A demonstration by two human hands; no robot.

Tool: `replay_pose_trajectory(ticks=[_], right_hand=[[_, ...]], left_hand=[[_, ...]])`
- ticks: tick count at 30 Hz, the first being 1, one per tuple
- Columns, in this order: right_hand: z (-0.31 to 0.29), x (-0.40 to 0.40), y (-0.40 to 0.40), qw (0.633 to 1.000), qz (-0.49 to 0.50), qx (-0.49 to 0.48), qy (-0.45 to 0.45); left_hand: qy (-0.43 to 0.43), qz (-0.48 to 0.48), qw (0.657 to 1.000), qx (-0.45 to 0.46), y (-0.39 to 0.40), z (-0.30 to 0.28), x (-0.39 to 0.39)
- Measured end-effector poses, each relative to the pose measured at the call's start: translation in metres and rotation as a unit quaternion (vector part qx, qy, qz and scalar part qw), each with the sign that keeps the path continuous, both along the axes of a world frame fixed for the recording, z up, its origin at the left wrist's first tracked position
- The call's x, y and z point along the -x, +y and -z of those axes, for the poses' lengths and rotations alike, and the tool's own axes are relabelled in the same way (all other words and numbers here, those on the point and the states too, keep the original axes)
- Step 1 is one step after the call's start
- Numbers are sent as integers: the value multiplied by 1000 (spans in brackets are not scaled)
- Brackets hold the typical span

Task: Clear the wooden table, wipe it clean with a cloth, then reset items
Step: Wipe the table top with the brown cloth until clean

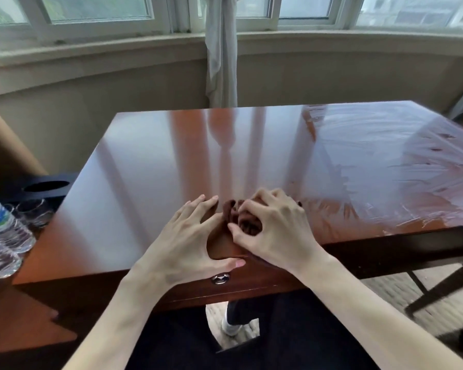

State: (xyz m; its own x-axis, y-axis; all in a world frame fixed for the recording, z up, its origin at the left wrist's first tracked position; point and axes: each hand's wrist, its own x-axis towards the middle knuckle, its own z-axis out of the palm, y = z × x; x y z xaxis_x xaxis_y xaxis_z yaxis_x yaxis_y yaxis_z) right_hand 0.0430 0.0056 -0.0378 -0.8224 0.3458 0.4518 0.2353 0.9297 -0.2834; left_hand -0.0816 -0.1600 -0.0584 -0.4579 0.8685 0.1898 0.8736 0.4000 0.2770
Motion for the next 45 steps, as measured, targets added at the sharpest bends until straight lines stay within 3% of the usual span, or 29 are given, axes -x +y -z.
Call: replay_pose_trajectory(ticks=[2, 6, 9, 11, 13, 15, 16, 18, 21, 28, 35, 39, 45], right_hand=[[-6, 11, 20, 1000, -22, 2, -14], [-12, 63, 66, 992, 121, -5, -43], [5, 34, 25, 1000, 11, -27, -7], [2, 30, 31, 999, -33, -13, -9], [-8, 68, 66, 999, 48, -4, -15], [-12, 102, 88, 988, 147, 18, -37], [-9, 112, 87, 988, 146, -5, -39], [-2, 110, 75, 997, 54, -51, -18], [1, 113, 91, 999, -34, -13, -18], [4, 266, 218, 995, 86, -21, -37], [-3, 382, 314, 988, 147, 3, -48], [-2, 356, 296, 988, 142, 4, -59], [-1, 204, 190, 997, 57, 7, -61]], left_hand=[[-1, 1, 1000, 5, 1, 0, 1], [-17, 7, 1000, 25, 0, -5, -2], [-87, -6, 996, 16, -1, -18, 6], [-106, -31, 993, -49, 9, -29, 22], [-80, -66, 990, -91, 27, -36, 38], [-46, -103, 990, -82, 48, -36, 58], [-34, -114, 990, -71, 60, -35, 70], [-24, -130, 990, -55, 83, -29, 96], [-17, -157, 986, -46, 120, -20, 145], [-22, -204, 977, 58, 170, 6, 200], [0, -222, 974, 53, 170, 13, 203], [-20, -222, 973, 60, 169, 9, 201], [-35, -205, 976, 57, 165, 0, 194]])
